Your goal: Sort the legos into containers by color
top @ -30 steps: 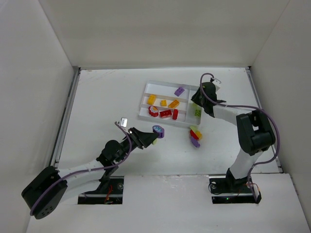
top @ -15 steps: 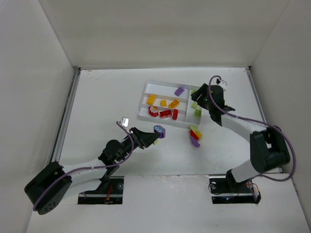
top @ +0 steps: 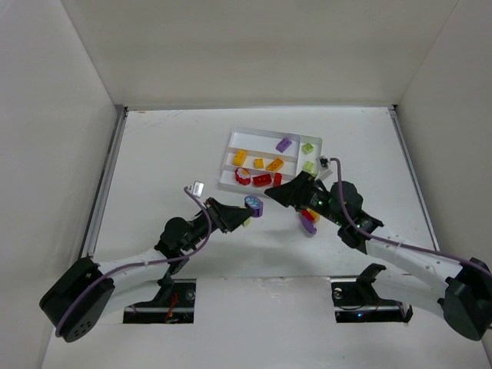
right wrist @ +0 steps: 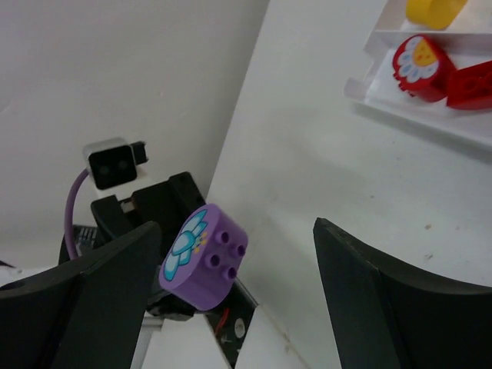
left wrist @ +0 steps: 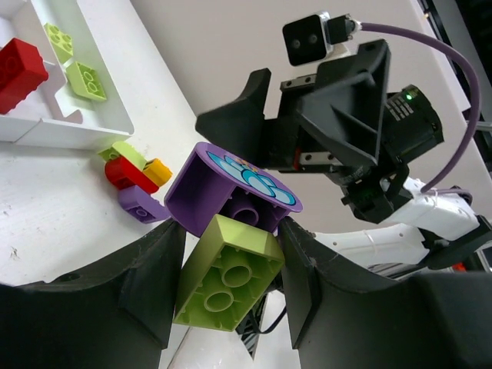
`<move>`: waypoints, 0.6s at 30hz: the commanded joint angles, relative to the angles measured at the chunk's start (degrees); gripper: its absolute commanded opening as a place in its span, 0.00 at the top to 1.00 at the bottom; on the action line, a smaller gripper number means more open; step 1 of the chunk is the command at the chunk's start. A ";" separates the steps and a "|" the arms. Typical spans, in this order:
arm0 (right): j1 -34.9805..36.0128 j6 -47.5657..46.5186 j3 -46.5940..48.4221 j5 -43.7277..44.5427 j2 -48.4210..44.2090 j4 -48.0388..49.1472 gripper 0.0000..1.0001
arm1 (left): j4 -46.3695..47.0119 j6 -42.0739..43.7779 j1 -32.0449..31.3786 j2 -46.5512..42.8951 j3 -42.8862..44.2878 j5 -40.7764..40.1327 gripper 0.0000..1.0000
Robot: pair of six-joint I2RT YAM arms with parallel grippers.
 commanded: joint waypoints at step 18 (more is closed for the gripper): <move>5.99 8.19 1.40 -2.46 3.04 2.54 0.13 | 2.86 6.74 -3.00 3.21 4.52 -2.13 0.73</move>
